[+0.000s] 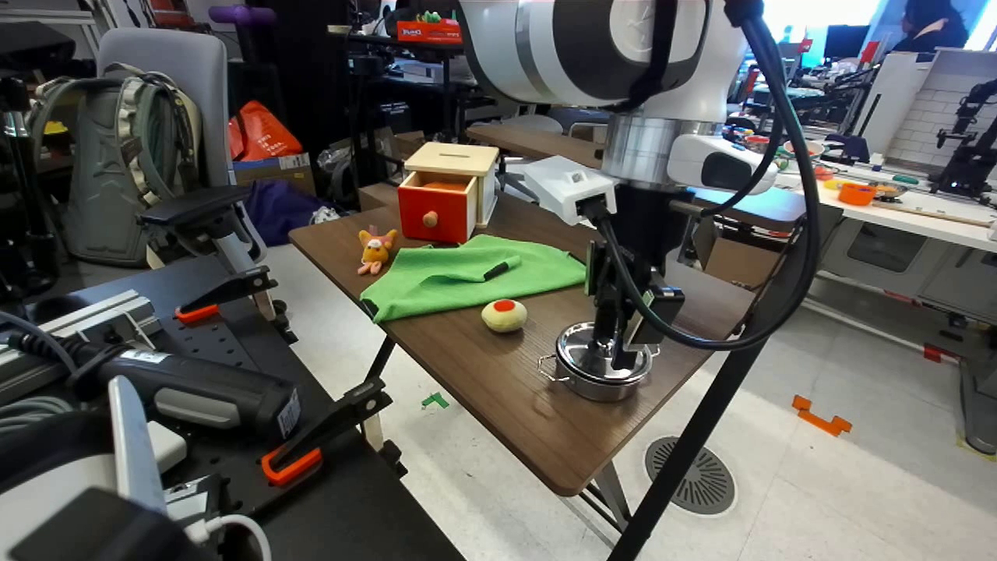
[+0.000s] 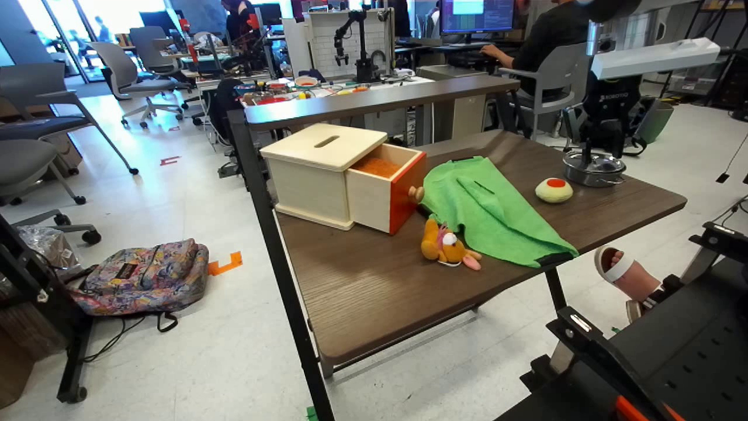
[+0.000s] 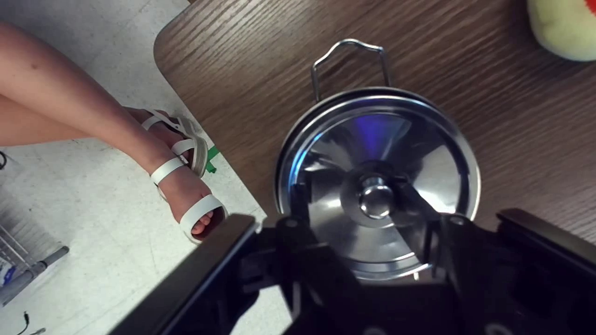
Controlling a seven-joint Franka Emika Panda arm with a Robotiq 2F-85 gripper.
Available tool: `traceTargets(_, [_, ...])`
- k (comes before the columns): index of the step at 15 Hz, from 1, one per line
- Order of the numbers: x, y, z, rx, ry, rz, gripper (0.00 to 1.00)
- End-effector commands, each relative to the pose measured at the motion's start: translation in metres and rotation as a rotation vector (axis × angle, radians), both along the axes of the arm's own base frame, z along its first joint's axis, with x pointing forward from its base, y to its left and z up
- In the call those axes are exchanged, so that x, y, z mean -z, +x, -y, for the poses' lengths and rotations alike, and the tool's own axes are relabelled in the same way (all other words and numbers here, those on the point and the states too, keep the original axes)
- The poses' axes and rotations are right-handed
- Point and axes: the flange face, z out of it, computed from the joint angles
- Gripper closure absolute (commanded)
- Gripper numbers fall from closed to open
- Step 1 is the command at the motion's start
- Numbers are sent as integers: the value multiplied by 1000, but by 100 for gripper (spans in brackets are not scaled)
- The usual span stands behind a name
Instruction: Cover the pot with the silver lid
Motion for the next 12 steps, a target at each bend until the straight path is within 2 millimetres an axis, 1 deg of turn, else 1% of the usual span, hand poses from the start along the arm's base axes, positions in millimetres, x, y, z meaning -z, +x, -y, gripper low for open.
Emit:
traceTargets(1, [-9,-3,-1,-10,7,-4,17])
traceTargets(3, [-18,-8,-5,-23,20,14,2])
traceTargets(4, [-24,-10,-7,-31,23,24,0])
traceTargets(6, [-42,-18,-14,-51,34,55,0])
traceTargets(9, [-88,-38,-29,-110,86,152,0])
traceTargets(10, [-98,-42,-36,-135,112,164,0])
traceTargets(11, [-69,-19,-25,-94,65,111,0])
traceTargets(12, [-81,-23,-28,-101,74,122,0])
